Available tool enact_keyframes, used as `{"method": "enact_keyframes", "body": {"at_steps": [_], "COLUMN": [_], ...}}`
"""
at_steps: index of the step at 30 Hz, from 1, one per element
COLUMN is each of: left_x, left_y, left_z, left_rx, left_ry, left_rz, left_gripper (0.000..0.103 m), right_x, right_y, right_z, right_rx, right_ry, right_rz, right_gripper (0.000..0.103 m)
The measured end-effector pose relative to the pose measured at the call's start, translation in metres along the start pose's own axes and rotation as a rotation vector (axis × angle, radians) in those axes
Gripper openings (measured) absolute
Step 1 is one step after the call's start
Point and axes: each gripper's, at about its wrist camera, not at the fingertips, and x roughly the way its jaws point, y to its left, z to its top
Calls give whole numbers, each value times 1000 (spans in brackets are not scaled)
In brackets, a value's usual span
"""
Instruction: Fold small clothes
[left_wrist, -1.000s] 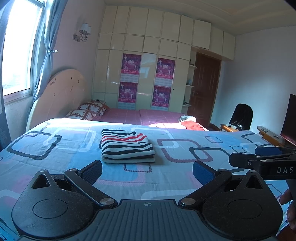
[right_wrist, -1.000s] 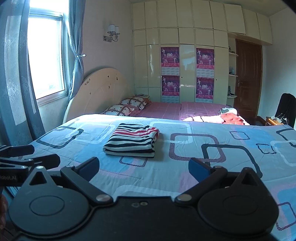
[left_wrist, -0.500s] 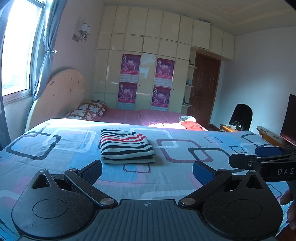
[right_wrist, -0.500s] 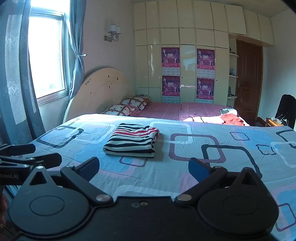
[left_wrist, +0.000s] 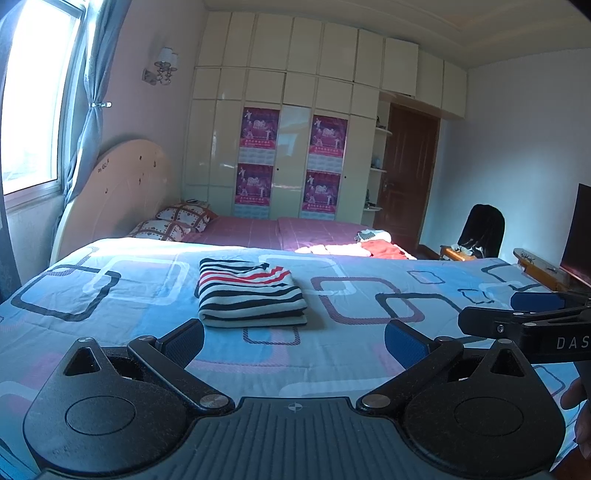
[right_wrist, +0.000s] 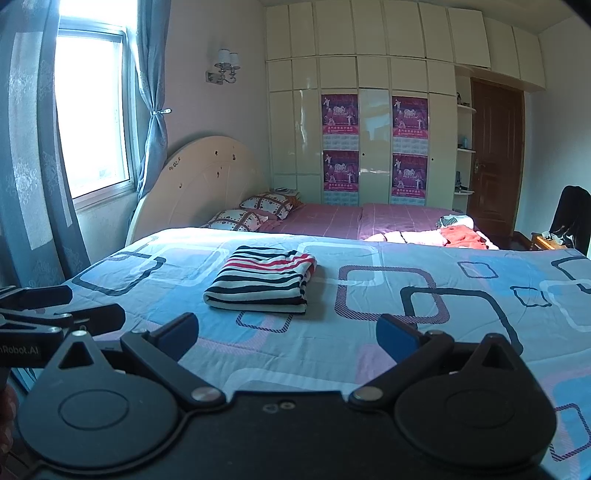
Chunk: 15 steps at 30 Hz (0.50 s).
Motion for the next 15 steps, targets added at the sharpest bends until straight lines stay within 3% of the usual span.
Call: {"method": "enact_keyframes", "body": {"at_steps": [4, 9, 15], "left_x": [0, -1, -1], "left_y": [0, -3, 5], "left_z": [0, 1, 3], "left_rx": [-3, 49, 13], "left_ry": [-5, -48, -54], "left_rz": [2, 70, 68], "left_gripper": [103, 103, 103], "right_x": [-1, -1, 0], "right_y": [-5, -7, -10], "right_z": [-1, -1, -3], "right_rx": [3, 4, 11], "right_ry": [2, 4, 10], "right_rz": [2, 1, 1], "right_gripper": [103, 103, 103]}}
